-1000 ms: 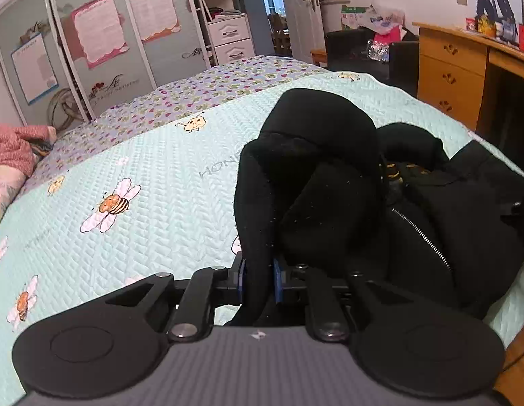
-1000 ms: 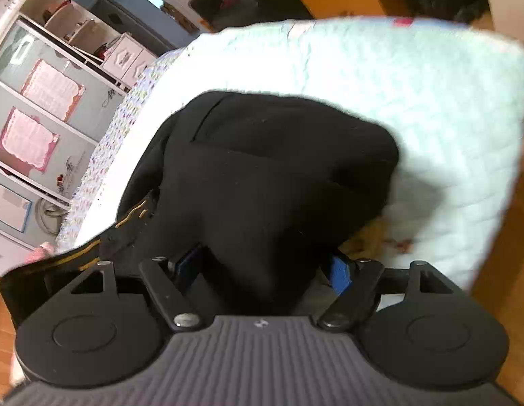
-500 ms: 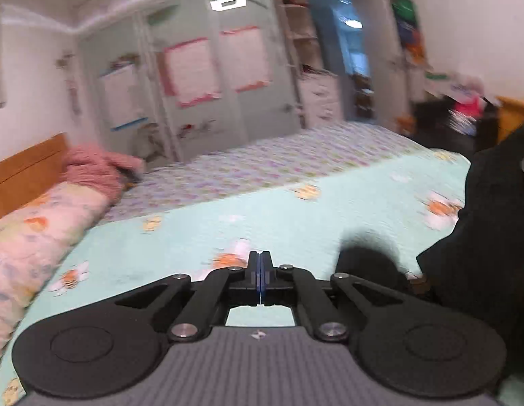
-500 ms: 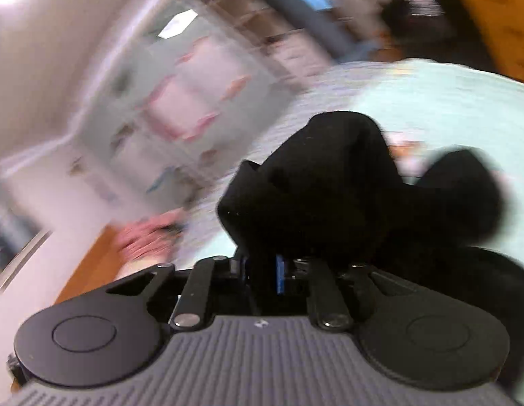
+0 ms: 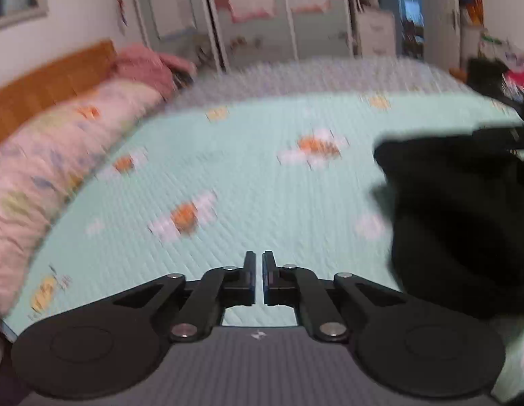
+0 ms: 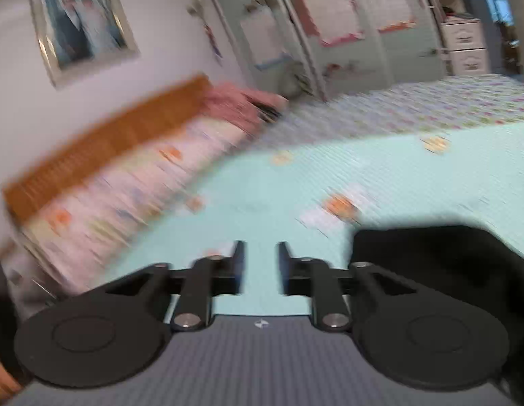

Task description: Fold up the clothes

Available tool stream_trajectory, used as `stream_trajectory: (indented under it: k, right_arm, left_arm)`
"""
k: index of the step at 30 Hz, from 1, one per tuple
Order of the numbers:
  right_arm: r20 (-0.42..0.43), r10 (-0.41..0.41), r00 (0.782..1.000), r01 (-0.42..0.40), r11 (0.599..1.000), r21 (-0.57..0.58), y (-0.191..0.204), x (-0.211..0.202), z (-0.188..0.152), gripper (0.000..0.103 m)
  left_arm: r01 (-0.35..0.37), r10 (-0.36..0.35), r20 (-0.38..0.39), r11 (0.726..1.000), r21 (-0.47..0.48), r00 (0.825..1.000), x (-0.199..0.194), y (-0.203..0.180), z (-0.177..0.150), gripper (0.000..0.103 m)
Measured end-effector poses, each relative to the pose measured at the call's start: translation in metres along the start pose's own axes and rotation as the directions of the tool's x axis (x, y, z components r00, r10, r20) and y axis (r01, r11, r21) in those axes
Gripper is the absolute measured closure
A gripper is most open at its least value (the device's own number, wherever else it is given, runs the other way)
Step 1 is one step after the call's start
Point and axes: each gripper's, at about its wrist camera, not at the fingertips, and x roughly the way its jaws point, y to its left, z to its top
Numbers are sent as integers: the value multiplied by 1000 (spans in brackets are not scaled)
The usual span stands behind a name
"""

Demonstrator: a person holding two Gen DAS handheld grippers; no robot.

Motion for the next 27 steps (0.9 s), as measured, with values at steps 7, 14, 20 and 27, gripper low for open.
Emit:
stream_trajectory:
  k: [7,14,20,27]
  right_arm:
    - [-23,-280,960,281,955,101,-67,-78,-105,46]
    - [9,-522,853,522,853,25,-125,-114,-133,32]
    - [-6,-579,815,566,799,-203,-147,-84,-129,29]
    - [-50,-579,814,533,778,-333,-161,-28,-118,28]
  left_arm:
    - [292,-298,-64,953,-77,953,24,-47,-12,65]
    - [445,-472,-124,873,-199,872,67,-122,16,35]
    - [394,-492,-216,840,-374,844,121,-134,32,35]
    - [345,-457,-281,863,-369,844,160,-148,53,35]
